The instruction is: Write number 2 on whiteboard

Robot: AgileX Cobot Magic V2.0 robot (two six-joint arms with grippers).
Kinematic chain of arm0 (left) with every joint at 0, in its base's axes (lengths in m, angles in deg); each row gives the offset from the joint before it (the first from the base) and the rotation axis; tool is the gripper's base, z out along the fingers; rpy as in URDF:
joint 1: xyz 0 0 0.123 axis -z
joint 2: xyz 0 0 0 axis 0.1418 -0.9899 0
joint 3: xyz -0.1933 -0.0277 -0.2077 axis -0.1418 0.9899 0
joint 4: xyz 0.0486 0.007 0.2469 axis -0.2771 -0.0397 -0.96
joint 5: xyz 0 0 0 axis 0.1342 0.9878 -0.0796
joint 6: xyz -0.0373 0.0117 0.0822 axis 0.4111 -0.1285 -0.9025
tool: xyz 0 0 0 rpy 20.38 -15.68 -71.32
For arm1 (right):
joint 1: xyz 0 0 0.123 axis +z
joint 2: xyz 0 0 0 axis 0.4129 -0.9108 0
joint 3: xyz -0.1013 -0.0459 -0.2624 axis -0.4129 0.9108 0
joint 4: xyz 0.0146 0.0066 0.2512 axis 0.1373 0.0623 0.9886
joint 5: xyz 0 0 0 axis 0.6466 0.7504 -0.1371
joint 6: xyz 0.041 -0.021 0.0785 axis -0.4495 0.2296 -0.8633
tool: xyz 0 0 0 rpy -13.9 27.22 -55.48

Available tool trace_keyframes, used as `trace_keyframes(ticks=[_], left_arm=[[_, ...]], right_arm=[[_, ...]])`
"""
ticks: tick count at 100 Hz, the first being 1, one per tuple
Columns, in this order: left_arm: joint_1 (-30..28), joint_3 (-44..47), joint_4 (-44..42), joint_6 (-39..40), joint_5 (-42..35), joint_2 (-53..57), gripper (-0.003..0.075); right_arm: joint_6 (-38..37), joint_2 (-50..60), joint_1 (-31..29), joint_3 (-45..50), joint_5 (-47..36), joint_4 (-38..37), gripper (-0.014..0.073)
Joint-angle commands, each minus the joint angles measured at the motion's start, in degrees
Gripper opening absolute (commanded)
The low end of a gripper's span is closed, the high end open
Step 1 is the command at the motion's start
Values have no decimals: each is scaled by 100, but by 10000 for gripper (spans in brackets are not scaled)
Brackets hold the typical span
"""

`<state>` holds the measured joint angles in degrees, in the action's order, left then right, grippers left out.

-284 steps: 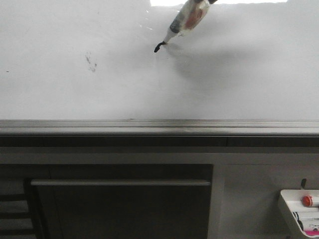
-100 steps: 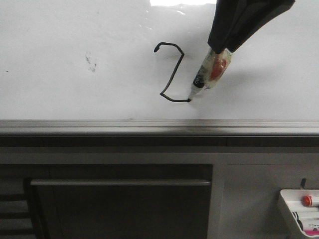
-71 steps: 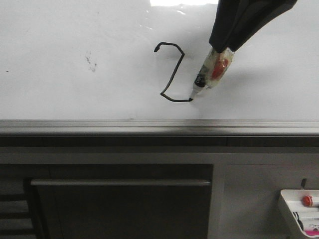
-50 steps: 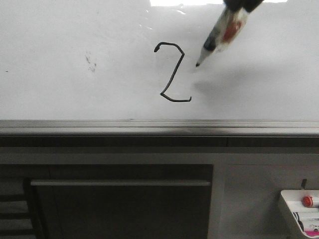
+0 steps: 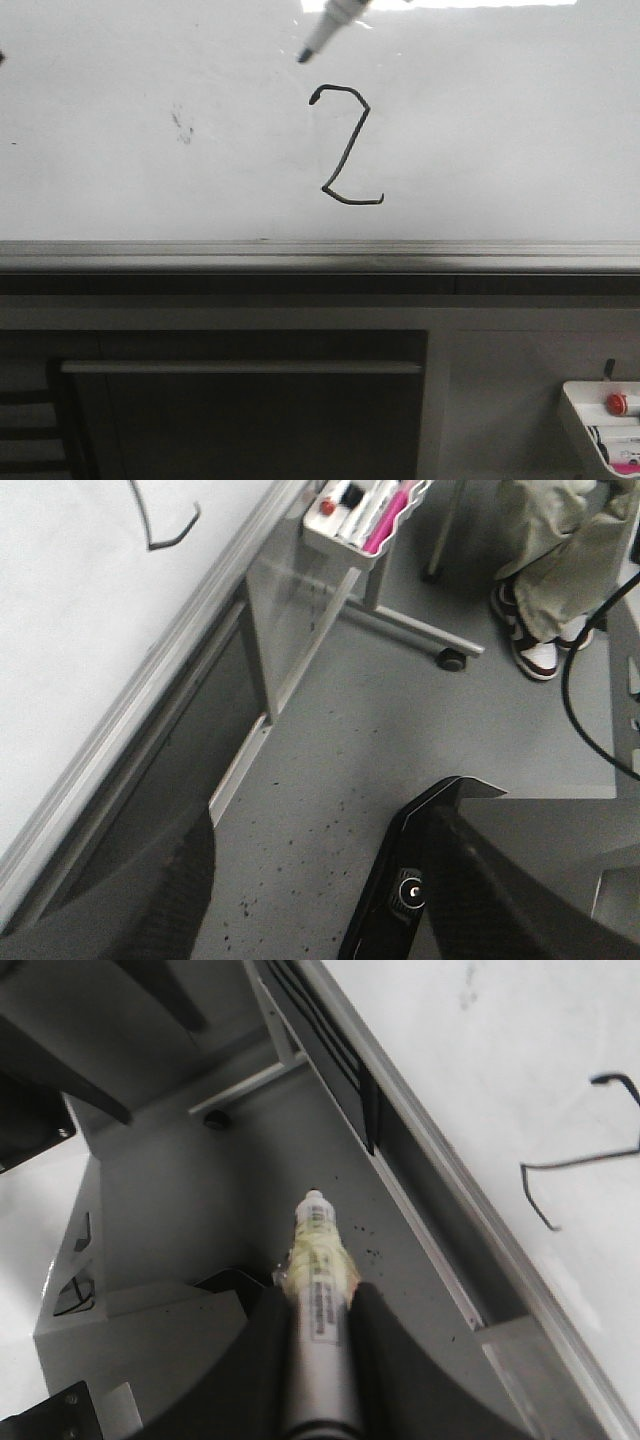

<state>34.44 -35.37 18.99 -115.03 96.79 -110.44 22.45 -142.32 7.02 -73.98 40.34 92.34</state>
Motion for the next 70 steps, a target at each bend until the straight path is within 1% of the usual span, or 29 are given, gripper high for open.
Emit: trace_keyframes(ticks=[1,11,19,27,37,57,70], left_arm=[[-13,-280,835,-493,-220,-265,419],[-13,-425,1403,-860,-210,-568,419],[-1,-523,1844,-1395,-217,-732,419],[96,-620,2121,-1760,-250,-868,419],[328,-815,2168,-1896,-315,-1088,419],[842,-1215,2064,-1916,-532,-1615,419],[939,-1376,1989,-1916,-547,-1865,419]], right_arm=[[554,112,-32,-197,-403,379,7],[929,112,-32,-186,-429,379,7],[1219,112,-32,-159,-429,379,7],[1434,103,-32,-137,-429,379,7],[1753,62,-32,-137,-429,408,7],[1937,-201,-32,-137,-408,407,7],[1954,-276,-32,-137,-397,407,7]])
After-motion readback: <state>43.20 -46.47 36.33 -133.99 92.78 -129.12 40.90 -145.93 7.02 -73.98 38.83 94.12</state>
